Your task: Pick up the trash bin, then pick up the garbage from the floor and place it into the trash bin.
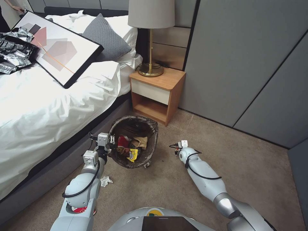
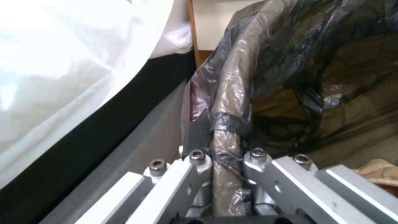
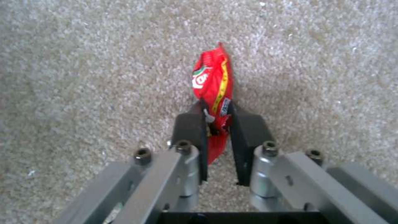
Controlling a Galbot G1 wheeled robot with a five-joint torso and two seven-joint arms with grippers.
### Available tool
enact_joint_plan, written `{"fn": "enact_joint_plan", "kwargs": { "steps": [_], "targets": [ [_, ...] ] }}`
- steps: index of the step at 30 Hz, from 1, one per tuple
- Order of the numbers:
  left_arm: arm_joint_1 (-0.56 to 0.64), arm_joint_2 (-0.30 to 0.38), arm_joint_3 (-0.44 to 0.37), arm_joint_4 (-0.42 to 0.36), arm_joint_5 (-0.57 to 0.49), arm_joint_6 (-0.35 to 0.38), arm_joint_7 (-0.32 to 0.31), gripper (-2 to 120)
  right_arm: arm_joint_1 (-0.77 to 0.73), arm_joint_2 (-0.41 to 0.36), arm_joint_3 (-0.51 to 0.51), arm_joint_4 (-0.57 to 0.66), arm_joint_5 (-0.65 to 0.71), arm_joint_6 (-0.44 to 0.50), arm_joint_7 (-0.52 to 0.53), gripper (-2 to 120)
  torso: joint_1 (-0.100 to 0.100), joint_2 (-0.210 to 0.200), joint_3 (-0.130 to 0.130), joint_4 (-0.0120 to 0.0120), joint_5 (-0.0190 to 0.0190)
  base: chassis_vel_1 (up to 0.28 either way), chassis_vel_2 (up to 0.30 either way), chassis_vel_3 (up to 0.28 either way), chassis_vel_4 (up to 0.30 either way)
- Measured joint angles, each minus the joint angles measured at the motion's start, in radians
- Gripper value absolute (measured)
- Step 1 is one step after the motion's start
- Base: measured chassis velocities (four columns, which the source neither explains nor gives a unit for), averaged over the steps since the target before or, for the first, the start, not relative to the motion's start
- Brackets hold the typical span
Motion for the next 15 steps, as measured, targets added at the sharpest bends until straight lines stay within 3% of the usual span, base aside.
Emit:
{"fn": "enact_joint_plan", "kwargs": {
  "steps": [4, 15],
  "targets": [
    [0.000, 0.000, -0.001, 0.000, 0.000, 0.000, 0.000, 2, -0.002, -0.005, 0.000, 0.005, 0.000, 0.000, 0.001, 0, 0.000, 0.000, 0.000, 0.0004, 0.0000, 0.000, 0.000, 0.000, 0.000],
    [0.002, 0.000, -0.002, -0.006, 0.001, 0.003, 0.001, 2, -0.025, -0.042, 0.007, 0.096, 0.036, -0.018, 0.025, 0, 0.000, 0.000, 0.000, 0.0001, -0.0003, 0.000, 0.000, 0.000, 0.000]
  ]
}}
